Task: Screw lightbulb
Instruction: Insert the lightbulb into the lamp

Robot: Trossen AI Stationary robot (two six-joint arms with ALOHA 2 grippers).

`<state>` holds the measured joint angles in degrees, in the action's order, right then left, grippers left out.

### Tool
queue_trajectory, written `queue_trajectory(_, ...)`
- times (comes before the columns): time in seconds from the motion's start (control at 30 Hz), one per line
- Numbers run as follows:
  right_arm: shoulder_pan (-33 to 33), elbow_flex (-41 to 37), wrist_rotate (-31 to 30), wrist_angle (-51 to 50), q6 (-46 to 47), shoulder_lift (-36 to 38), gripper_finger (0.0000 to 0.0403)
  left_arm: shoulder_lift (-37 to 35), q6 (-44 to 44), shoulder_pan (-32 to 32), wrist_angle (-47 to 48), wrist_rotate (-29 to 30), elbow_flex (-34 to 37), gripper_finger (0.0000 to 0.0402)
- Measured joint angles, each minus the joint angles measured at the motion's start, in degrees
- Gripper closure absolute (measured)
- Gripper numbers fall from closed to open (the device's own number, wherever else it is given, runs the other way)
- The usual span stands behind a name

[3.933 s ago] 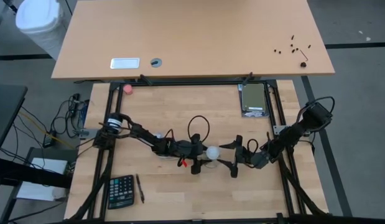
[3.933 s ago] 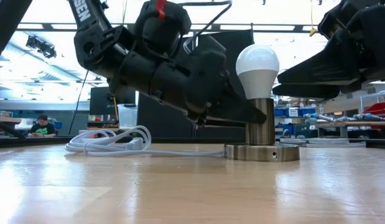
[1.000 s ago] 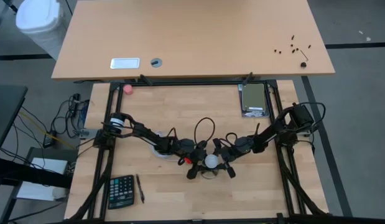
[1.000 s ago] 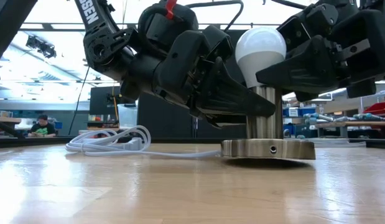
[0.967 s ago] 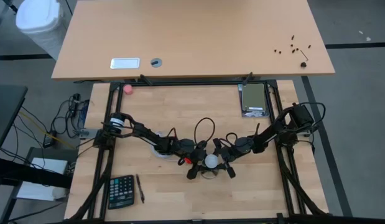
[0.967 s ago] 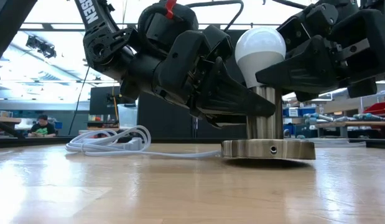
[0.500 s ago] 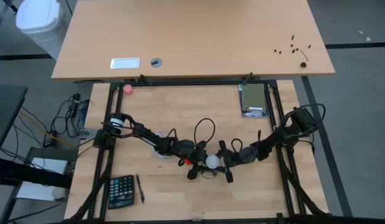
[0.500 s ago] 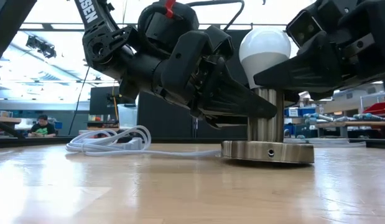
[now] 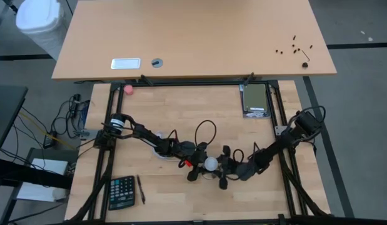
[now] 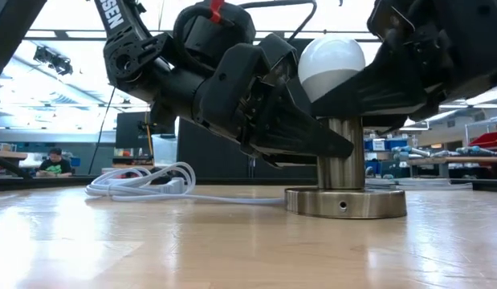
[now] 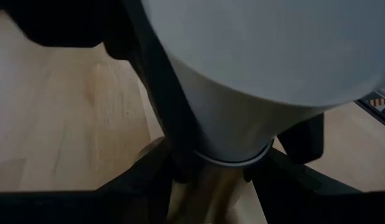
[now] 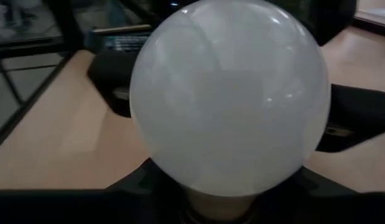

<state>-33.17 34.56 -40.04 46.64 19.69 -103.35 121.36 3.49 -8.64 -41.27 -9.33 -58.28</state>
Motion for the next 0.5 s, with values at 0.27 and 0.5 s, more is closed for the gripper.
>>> queue_trajectory(0.27, -2.2, 5.2, -8.8, -10.5, 6.8, -0.7, 0.0222, 0.0, -0.3, -0.1, 0.0, 1.5, 0.0, 0.0208)
queue_trajectory(0.5, -2.8, 5.8, -14.1, -12.4, 13.9, -0.7, 0.0222, 0.0, 0.5, -0.1, -0.2, 3.2, -0.2, 0.0208)
